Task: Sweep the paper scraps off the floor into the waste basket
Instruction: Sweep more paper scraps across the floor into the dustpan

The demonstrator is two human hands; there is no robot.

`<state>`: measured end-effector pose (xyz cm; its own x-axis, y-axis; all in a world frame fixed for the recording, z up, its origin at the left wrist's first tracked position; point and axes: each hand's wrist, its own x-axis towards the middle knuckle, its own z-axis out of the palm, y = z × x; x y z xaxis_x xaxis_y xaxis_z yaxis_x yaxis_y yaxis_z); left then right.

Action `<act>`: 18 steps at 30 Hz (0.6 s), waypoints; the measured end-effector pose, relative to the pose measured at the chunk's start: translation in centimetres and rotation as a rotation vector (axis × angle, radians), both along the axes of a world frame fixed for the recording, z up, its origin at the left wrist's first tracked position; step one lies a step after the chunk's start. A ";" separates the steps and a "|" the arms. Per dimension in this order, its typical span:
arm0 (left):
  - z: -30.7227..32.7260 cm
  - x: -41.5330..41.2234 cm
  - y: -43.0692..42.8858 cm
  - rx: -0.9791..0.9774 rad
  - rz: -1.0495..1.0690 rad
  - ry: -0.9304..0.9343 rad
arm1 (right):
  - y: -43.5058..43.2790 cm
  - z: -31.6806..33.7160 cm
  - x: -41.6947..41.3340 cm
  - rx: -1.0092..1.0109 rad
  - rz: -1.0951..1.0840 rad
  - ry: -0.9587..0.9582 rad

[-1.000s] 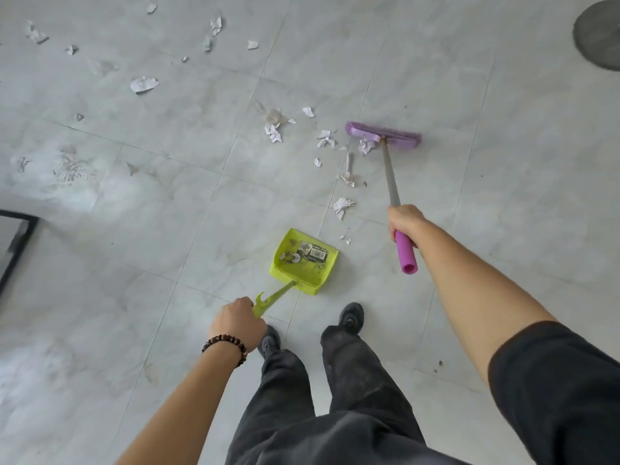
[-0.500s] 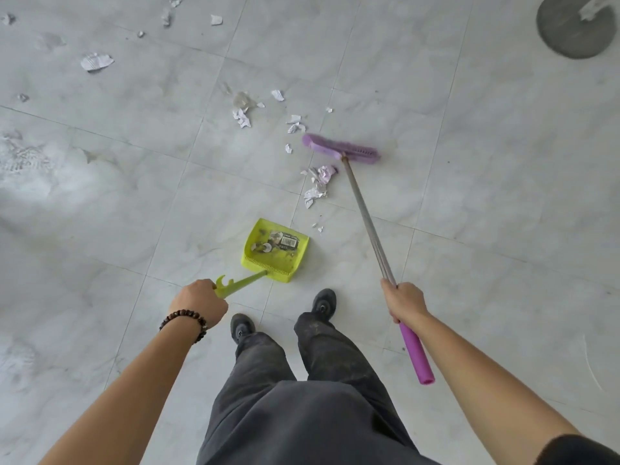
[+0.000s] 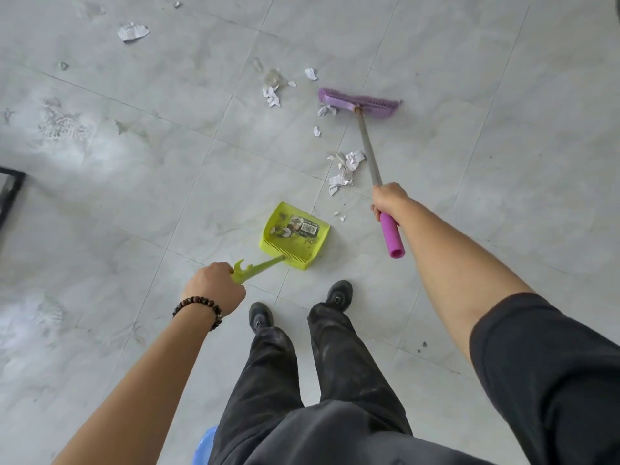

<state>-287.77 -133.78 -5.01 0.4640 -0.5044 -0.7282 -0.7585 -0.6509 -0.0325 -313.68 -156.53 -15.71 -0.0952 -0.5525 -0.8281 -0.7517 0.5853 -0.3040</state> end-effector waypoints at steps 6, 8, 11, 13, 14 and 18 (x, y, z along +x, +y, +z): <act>0.2 0.2 0.3 0.012 -0.002 0.019 | 16.8 1.7 -7.2 0.227 0.069 0.100; 0.3 0.2 0.7 0.011 -0.008 0.034 | 21.7 2.9 -9.8 0.337 -0.054 0.078; 0.5 -0.2 1.5 -0.008 -0.016 0.081 | 26.4 4.7 -12.0 0.362 -0.128 0.108; 0.9 -0.5 2.1 -0.015 -0.048 0.110 | 27.6 5.9 -11.8 0.267 -0.135 0.102; 1.2 -0.5 2.6 -0.020 -0.073 0.120 | 28.0 6.6 -11.4 0.216 -0.140 0.093; 1.6 0.4 4.3 -0.034 -0.188 0.097 | 29.0 8.7 -9.1 0.079 -0.136 0.009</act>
